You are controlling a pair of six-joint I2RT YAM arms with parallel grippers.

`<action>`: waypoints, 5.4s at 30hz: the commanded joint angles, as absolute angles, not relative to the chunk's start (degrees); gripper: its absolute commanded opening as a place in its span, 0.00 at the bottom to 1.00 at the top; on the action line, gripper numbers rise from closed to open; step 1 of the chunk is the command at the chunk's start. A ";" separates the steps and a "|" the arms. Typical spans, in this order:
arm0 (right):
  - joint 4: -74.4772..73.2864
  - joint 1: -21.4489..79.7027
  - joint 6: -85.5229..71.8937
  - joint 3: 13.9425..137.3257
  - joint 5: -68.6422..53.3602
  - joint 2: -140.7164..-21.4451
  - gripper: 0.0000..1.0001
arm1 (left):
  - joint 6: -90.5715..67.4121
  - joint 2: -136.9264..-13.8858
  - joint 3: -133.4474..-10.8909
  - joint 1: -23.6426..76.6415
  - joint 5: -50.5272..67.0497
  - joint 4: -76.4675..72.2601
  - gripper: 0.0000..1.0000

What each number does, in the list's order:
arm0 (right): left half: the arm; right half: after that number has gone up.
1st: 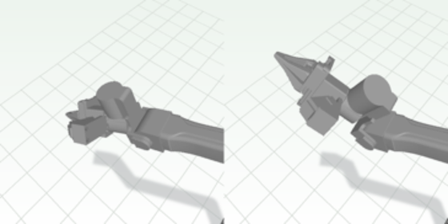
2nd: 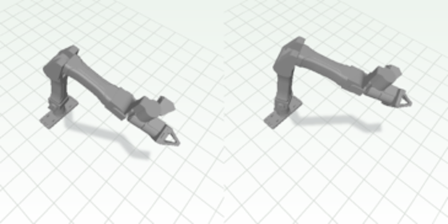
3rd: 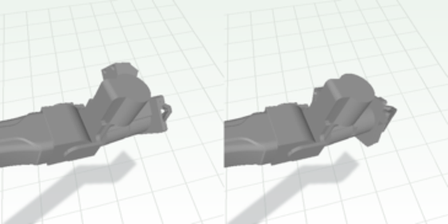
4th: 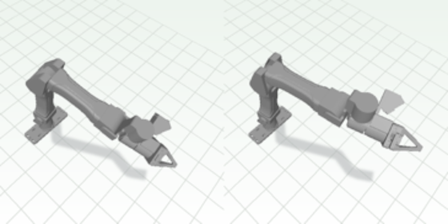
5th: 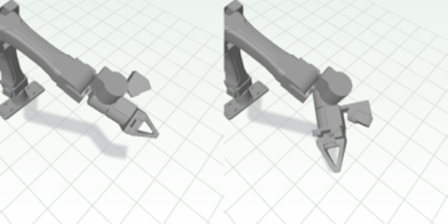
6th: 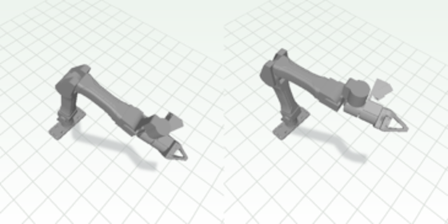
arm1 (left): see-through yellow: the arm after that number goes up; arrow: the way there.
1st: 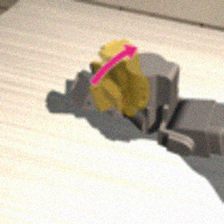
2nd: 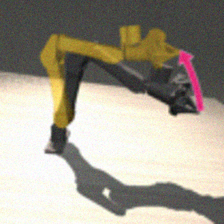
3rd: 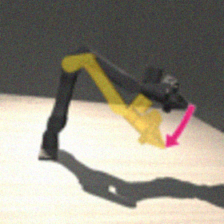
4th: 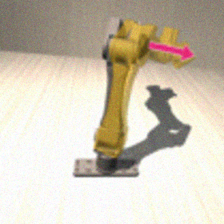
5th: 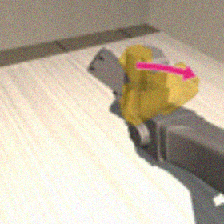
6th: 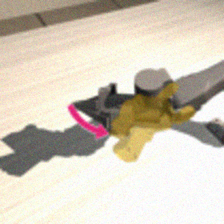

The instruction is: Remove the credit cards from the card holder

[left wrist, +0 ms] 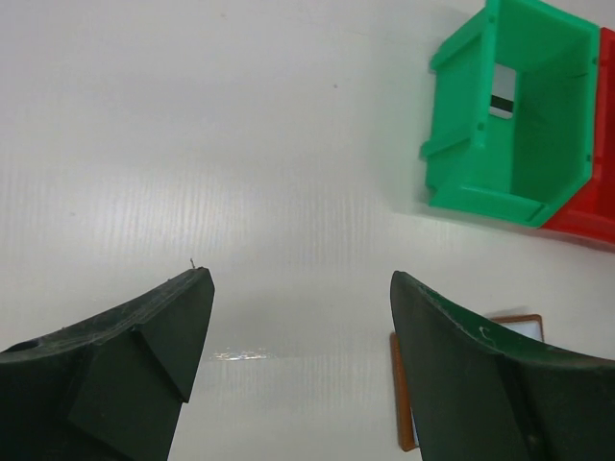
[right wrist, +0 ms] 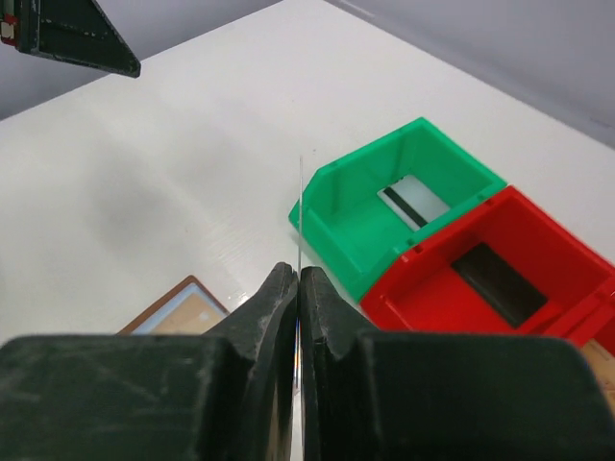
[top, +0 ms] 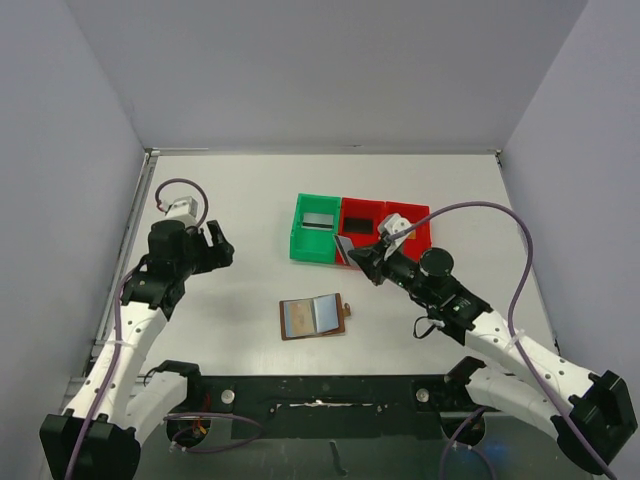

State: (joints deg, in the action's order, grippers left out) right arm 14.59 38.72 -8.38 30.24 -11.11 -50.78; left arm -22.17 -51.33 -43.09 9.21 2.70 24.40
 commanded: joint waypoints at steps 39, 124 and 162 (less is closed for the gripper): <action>-12.82 30.49 9.53 88.51 -18.26 -110.08 0.00 | -19.63 -52.42 -40.08 7.29 -10.65 19.56 0.76; -13.15 32.86 46.94 95.04 -5.64 -120.47 0.00 | -19.93 -50.79 -40.22 7.20 -10.80 20.02 0.77; -15.03 31.03 47.71 94.92 -15.66 -120.24 0.54 | -19.51 -49.45 -39.99 5.62 -9.52 19.43 0.77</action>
